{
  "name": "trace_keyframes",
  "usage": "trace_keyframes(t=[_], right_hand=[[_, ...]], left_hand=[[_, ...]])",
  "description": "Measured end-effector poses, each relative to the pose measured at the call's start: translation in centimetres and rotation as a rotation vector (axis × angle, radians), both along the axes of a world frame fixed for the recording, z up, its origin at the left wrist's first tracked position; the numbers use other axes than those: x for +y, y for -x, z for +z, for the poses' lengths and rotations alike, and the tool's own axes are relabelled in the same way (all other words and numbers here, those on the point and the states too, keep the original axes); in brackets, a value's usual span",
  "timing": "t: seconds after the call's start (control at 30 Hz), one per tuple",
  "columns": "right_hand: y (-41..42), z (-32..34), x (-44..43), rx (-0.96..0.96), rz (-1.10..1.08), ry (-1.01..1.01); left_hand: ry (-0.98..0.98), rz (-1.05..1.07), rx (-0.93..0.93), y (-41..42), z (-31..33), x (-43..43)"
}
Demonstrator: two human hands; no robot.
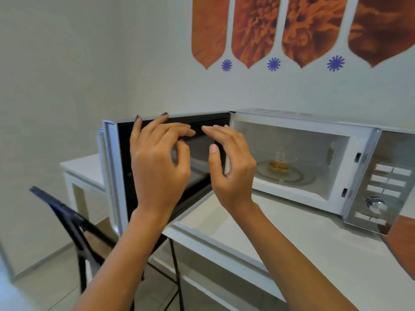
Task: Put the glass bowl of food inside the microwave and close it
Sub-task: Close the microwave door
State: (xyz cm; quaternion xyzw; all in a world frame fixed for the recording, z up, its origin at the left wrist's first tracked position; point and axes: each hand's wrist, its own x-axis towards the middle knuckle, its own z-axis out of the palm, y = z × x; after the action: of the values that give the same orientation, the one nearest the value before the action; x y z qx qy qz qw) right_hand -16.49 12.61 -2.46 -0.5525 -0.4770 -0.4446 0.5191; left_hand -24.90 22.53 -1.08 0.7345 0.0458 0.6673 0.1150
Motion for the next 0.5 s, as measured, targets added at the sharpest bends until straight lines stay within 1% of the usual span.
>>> trace_keyframes(t=[0.13, 0.23, 0.33, 0.43, 0.5], right_hand=[[1.4, 1.3, 2.6, 0.079, 0.154, 0.150], [2.1, 2.0, 4.3, 0.156, 0.211, 0.284], [2.2, 2.5, 5.8, 0.201, 0.258, 0.387], [2.4, 2.5, 6.7, 0.263, 0.322, 0.425], [2.6, 2.3, 6.7, 0.295, 0.358, 0.411]], left_hand=[[-0.029, 0.168, 0.060, 1.6, 1.3, 2.1], [0.059, 0.299, 0.123, 2.2, 1.7, 2.8], [0.170, 0.342, 0.189, 2.2, 1.3, 3.2], [0.150, 0.354, 0.203, 2.3, 1.1, 3.3], [0.133, 0.333, 0.189, 2.5, 1.4, 3.3]])
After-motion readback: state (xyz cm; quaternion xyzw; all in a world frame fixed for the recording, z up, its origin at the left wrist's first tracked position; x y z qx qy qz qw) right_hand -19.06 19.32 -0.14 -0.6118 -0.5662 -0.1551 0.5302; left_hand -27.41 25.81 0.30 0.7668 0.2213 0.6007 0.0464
